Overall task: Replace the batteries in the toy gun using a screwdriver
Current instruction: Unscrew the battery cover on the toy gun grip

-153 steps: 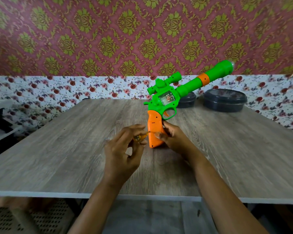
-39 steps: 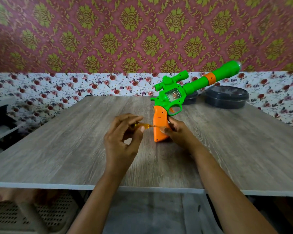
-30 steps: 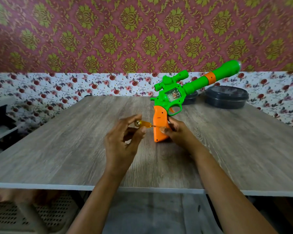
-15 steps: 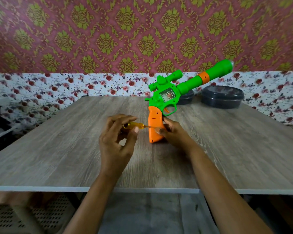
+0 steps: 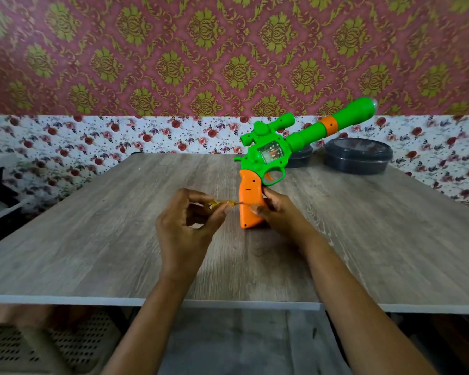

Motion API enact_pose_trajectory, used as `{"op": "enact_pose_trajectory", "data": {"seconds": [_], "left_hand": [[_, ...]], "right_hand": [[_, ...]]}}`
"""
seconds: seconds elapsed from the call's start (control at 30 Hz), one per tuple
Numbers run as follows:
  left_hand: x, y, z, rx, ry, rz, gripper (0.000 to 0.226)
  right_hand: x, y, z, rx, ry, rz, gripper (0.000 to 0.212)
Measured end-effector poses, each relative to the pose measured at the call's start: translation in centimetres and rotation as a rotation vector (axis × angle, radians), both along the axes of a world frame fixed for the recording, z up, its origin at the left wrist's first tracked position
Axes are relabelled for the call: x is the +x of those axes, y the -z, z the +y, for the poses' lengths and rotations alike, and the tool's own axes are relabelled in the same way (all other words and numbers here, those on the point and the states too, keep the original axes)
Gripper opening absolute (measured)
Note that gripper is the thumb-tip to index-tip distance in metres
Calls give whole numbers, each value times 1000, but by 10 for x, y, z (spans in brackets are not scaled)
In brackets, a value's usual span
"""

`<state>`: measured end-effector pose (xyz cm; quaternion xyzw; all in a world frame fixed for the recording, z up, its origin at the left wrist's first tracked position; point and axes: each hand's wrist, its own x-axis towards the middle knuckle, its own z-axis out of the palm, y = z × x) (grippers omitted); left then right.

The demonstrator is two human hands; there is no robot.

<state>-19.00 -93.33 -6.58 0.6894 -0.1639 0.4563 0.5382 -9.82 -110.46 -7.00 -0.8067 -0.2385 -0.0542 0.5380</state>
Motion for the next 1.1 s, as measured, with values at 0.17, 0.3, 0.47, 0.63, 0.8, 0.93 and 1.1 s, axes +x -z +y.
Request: {"op": "enact_pose_trajectory", "data": {"seconds": [0.17, 0.3, 0.47, 0.63, 0.8, 0.93, 1.1], "left_hand": [[-1, -2, -1, -43, 74, 22, 24], [-2, -2, -1, 34, 79, 11, 19], [-3, 0, -1, 94, 120, -3, 28], [-2, 2, -1, 127, 69, -13, 29], [0, 3, -2, 96, 41, -53, 18], [0, 3, -3, 49, 53, -24, 22], [0, 2, -1, 91, 34, 1, 22]], "right_hand": [[0, 0, 1, 9, 4, -6, 37], [0, 1, -1, 12, 2, 17, 37], [1, 1, -1, 18, 8, 36, 40], [0, 0, 0, 24, 7, 56, 41], [-1, 0, 0, 19, -2, 58, 42], [0, -1, 1, 13, 1, 38, 41], [0, -1, 0, 5, 7, 32, 39]]}}
